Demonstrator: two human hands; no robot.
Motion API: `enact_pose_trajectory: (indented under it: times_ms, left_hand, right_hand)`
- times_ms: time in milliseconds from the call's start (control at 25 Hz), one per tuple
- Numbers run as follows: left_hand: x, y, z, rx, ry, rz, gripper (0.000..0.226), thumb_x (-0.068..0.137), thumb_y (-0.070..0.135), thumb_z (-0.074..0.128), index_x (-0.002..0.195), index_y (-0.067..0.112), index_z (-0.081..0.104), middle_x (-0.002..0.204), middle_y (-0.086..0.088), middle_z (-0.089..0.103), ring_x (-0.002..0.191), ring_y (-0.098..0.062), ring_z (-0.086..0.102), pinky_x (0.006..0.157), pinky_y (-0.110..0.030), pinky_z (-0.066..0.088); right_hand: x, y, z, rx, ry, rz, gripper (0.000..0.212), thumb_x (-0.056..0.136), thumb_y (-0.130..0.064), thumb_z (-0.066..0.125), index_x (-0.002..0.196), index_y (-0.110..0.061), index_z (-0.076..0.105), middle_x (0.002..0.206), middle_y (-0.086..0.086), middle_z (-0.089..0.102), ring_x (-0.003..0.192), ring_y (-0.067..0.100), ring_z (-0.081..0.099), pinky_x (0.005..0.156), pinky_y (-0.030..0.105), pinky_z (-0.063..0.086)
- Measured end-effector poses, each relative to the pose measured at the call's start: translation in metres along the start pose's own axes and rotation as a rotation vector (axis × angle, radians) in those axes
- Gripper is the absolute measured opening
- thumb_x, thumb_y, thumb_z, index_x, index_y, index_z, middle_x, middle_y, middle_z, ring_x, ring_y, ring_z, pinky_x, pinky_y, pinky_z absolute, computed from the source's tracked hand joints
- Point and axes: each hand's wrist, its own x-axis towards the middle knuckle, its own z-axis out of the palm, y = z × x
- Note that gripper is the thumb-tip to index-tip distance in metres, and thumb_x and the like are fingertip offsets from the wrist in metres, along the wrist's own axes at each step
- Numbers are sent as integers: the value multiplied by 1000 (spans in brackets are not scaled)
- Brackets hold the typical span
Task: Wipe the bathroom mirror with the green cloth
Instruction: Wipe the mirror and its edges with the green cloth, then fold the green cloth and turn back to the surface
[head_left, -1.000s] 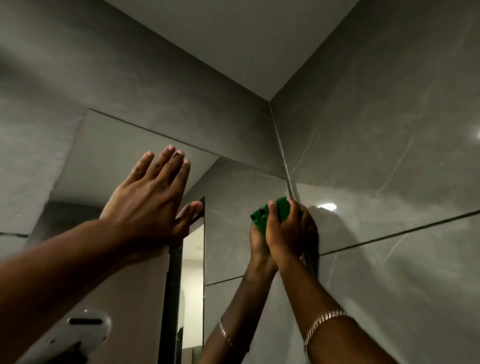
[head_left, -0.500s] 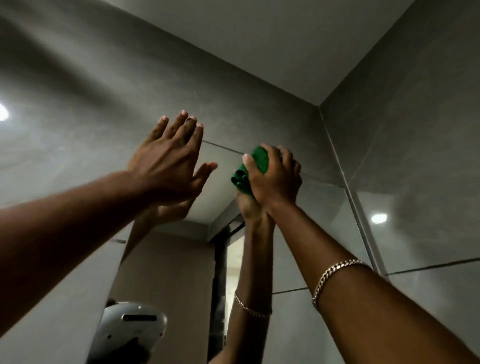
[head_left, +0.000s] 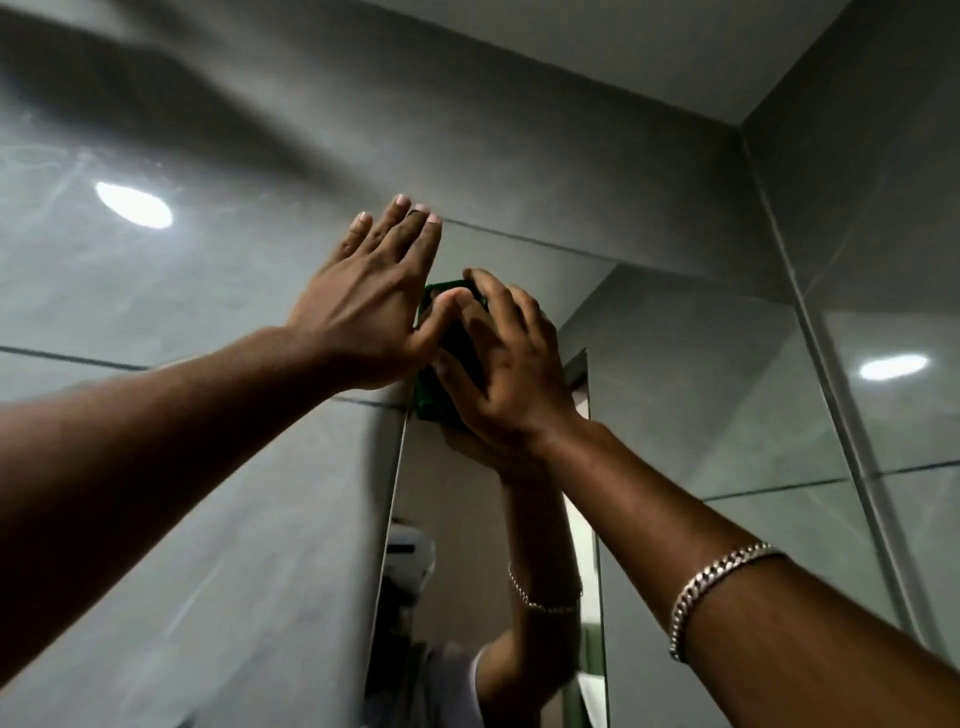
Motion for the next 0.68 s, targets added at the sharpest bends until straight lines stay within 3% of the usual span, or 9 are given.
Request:
enact_pose_trajectory:
  times_ms: [120,280,440,600,680]
  left_hand:
    - [-57,19,-1,-135,-48,-115,80,89,57,20,152,8,13,163,-12,12,152,-21,1,123,-37,4]
    - [-140,65,-11,-316,-108,-257,69,87,36,47,147,8,27,157,-15,29,149,-27,17,120,-37,17]
    - [-204,106,-30,-520,-153,-431,62,79,27,57,137,14,38,139,-12,48,126,-25,45,98,-29,36]
    - [-268,108,-51,-829,-277,-802,52,84,25,61,132,18,42,128,-11,58,112,-23,59,95,-40,51]
    - [-298,103,-71,-1119,-414,-981,45,83,21,68,124,14,52,117,-10,67,101,-20,68,86,-36,57]
  right_hand:
    - [-46,-32,-18,127,-126,96,54,83,-37,45,137,-28,43,156,5,34,140,31,30,113,53,30]
    - [-111,-79,-40,137,-248,208,56,82,-35,54,137,-30,42,157,5,29,138,33,30,110,49,34]
    - [-174,-127,-58,340,-259,470,60,82,-25,70,135,-30,44,146,6,37,126,28,44,100,37,45]
    - [-233,-180,-80,666,-180,695,71,70,-14,79,133,-26,49,131,2,50,119,15,54,101,30,48]
    - [-258,-212,-93,804,-183,751,80,66,-12,82,136,-26,46,131,2,52,122,13,54,105,34,47]
